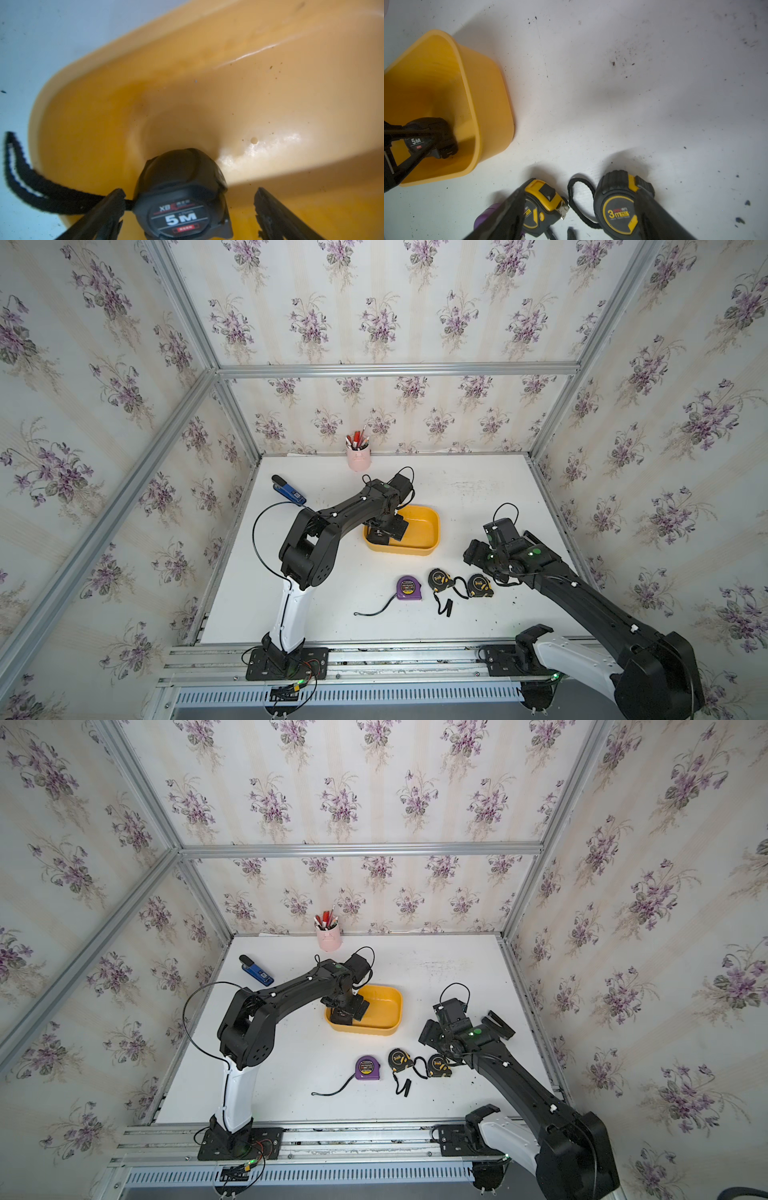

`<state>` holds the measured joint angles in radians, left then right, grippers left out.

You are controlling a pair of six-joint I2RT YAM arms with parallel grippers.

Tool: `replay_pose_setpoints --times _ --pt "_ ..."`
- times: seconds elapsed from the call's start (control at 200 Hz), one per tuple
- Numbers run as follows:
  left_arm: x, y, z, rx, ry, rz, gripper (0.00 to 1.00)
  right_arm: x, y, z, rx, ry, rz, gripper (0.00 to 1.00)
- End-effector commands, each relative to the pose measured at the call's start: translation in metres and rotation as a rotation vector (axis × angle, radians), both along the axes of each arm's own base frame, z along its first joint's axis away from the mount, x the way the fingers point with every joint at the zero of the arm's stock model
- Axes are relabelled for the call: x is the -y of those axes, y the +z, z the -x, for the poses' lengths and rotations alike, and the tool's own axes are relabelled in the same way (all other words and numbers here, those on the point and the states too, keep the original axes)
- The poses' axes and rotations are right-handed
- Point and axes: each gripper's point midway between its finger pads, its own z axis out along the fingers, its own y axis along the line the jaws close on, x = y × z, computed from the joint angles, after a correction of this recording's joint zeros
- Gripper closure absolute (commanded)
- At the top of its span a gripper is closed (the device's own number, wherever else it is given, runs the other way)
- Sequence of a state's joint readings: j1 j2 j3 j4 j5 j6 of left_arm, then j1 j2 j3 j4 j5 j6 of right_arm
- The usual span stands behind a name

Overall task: Take the tape measure out of the storage box
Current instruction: Pick up the tape measure from the storage box.

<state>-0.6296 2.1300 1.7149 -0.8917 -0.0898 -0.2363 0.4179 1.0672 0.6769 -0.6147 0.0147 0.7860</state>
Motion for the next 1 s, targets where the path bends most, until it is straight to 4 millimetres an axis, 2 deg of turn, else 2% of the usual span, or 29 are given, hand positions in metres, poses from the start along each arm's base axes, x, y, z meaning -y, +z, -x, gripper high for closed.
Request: replay_pose_setpoints --times 0.0,0.345,0.629,0.699,0.794,0.899,0.994 --pt "-0.004 -0.003 -0.005 0.021 -0.001 -0.037 0.0 -0.002 0.002 -0.004 0.017 -0.009 -0.013 0.16" --pt "-0.008 -0.014 0.009 -0.023 0.009 -0.064 0.0 -0.003 0.003 -0.009 0.02 -0.006 -0.009 0.16" --pt "0.001 -0.024 0.008 -0.056 0.001 -0.045 0.05 -0.005 0.004 -0.012 0.029 -0.008 -0.015 0.16" --pt "0.003 -0.023 0.006 -0.051 0.001 -0.038 0.11 -0.004 0.004 -0.012 0.029 -0.011 -0.013 0.16" --pt "0.005 -0.018 0.003 -0.041 0.003 -0.035 0.31 -0.005 0.004 -0.012 0.031 -0.01 -0.015 0.16" --pt "0.007 -0.007 -0.002 -0.021 0.007 -0.026 0.49 -0.006 0.004 -0.013 0.035 -0.008 -0.023 0.16" --pt "0.009 0.003 -0.005 -0.001 0.01 -0.014 0.57 -0.008 0.005 -0.015 0.045 -0.004 -0.032 0.16"
